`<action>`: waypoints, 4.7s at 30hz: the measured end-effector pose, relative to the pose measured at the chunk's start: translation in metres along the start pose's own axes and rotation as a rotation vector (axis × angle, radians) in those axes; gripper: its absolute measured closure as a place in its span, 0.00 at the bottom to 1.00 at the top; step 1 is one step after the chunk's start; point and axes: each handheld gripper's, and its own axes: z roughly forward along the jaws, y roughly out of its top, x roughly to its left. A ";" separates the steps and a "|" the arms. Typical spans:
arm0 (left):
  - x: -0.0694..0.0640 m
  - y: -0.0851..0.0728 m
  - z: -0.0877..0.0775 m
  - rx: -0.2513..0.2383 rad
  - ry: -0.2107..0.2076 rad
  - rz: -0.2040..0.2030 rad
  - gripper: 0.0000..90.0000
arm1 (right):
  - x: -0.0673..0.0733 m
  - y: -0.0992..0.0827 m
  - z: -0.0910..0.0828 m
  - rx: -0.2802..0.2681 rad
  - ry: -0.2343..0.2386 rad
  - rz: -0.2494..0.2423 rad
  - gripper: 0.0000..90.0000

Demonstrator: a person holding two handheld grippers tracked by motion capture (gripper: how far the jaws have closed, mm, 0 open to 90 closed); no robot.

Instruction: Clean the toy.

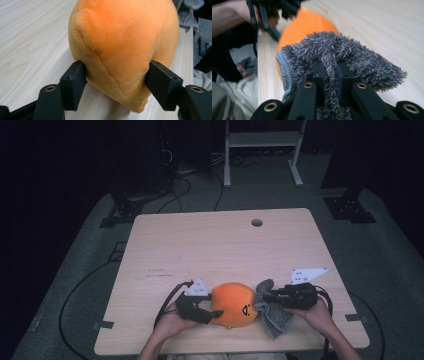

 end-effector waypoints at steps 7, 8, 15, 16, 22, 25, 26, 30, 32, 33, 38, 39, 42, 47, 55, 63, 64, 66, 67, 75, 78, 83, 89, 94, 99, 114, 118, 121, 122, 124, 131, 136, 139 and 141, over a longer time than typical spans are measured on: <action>0.002 0.009 -0.010 -0.040 -0.091 -0.035 0.17 | 0.004 0.020 0.020 0.074 0.040 -0.051 0.88; 0.004 0.012 -0.012 -0.080 -0.099 -0.060 0.16 | 0.006 0.020 0.019 0.074 0.040 -0.062 0.88; 0.007 0.032 0.010 -0.015 -0.129 -0.106 0.15 | 0.015 0.017 0.015 0.075 0.053 -0.117 0.88; 0.005 0.033 0.009 -0.041 -0.113 -0.092 0.23 | 0.015 0.016 0.015 0.079 0.046 -0.119 0.88; 0.011 0.043 0.004 -0.198 -0.102 -0.004 0.46 | 0.012 0.026 0.001 0.051 0.014 -0.135 0.88; 0.015 0.050 0.002 -0.263 -0.021 0.098 0.47 | 0.007 0.041 -0.006 0.020 -0.033 -0.158 0.88; 0.016 0.050 0.002 -0.290 0.007 0.131 0.46 | 0.005 0.047 -0.006 0.008 -0.042 -0.167 0.88; 0.027 0.039 0.001 -0.298 -0.004 0.123 0.44 | -0.002 0.060 0.005 -0.004 -0.059 -0.178 0.88; 0.029 0.029 0.003 -0.264 -0.035 0.113 0.43 | -0.004 0.058 0.015 0.012 -0.040 -0.166 0.88; 0.029 0.024 0.006 -0.228 -0.059 0.117 0.42 | -0.004 0.057 0.021 0.030 -0.032 -0.169 0.88; 0.029 0.018 0.001 -0.247 -0.121 -0.046 0.16 | 0.012 0.038 0.041 0.021 -0.025 -0.191 0.89; 0.028 0.019 0.000 -0.229 -0.101 -0.032 0.19 | 0.014 0.036 0.041 0.014 -0.032 -0.198 0.89; 0.022 0.019 0.001 -0.175 -0.051 0.022 0.32 | 0.018 0.031 0.038 0.011 -0.046 -0.201 0.89; 0.016 0.014 -0.004 -0.150 -0.017 0.052 0.36 | 0.011 0.015 0.030 0.016 -0.061 -0.158 0.89; 0.011 0.003 -0.007 -0.190 -0.002 0.050 0.36 | 0.010 0.000 0.011 0.059 -0.089 -0.123 0.89; 0.013 0.002 -0.007 -0.169 -0.003 0.033 0.36 | 0.031 0.045 0.034 0.022 -0.044 -0.246 0.89; 0.014 0.001 -0.008 -0.164 -0.005 0.032 0.36 | 0.031 0.044 0.039 0.031 -0.042 -0.248 0.89; 0.015 -0.001 -0.010 -0.163 -0.013 0.025 0.36 | 0.029 0.040 0.041 0.019 -0.037 -0.234 0.89; 0.015 -0.001 -0.010 -0.166 -0.015 0.023 0.36 | 0.026 0.036 0.040 0.018 -0.041 -0.224 0.89; 0.014 -0.001 -0.010 -0.185 -0.022 0.019 0.36 | 0.003 -0.004 0.012 0.121 -0.110 -0.116 0.89; 0.008 0.005 -0.008 -0.175 -0.008 0.057 0.36 | 0.012 0.008 0.001 0.057 -0.094 -0.139 0.89; -0.006 0.017 -0.003 -0.165 -0.009 0.142 0.36 | 0.036 0.048 0.012 0.037 -0.040 -0.248 0.89; -0.007 0.016 -0.002 -0.142 -0.011 0.162 0.38 | 0.046 0.067 0.043 0.119 -0.042 -0.331 0.89; 0.000 0.010 -0.004 -0.160 -0.016 0.106 0.38 | 0.036 0.050 0.040 0.092 -0.067 -0.282 0.89; -0.003 0.014 -0.002 -0.162 -0.004 0.123 0.38 | 0.026 0.033 0.026 0.109 -0.088 -0.213 0.89; -0.015 0.018 0.000 -0.158 -0.021 0.191 0.38 | 0.056 0.080 0.052 0.150 -0.014 -0.338 0.89; -0.004 0.017 -0.001 -0.120 0.007 0.064 0.22 | 0.048 0.069 0.049 0.135 -0.021 -0.297 0.89; -0.001 0.013 0.003 -0.119 -0.026 0.021 0.29 | 0.042 0.063 0.041 0.126 -0.034 -0.272 0.89; -0.003 0.015 0.003 -0.123 -0.022 0.040 0.32 | 0.039 0.060 0.037 0.126 -0.040 -0.262 0.89; -0.007 0.021 0.005 -0.121 -0.009 0.069 0.38 | 0.036 0.055 0.028 0.128 -0.053 -0.245 0.89; -0.008 0.021 0.005 -0.116 0.002 0.100 0.44 | 0.031 0.046 0.014 0.180 -0.089 -0.242 0.89; -0.014 0.021 0.005 -0.130 0.014 0.181 0.44 | 0.048 0.069 0.013 0.145 -0.058 -0.305 0.89; -0.018 0.021 0.005 -0.129 0.012 0.216 0.44 | 0.060 0.089 0.029 0.167 -0.014 -0.351 0.89; -0.020 0.019 0.004 -0.121 0.015 0.229 0.44 | 0.064 0.097 0.043 0.197 0.003 -0.370 0.89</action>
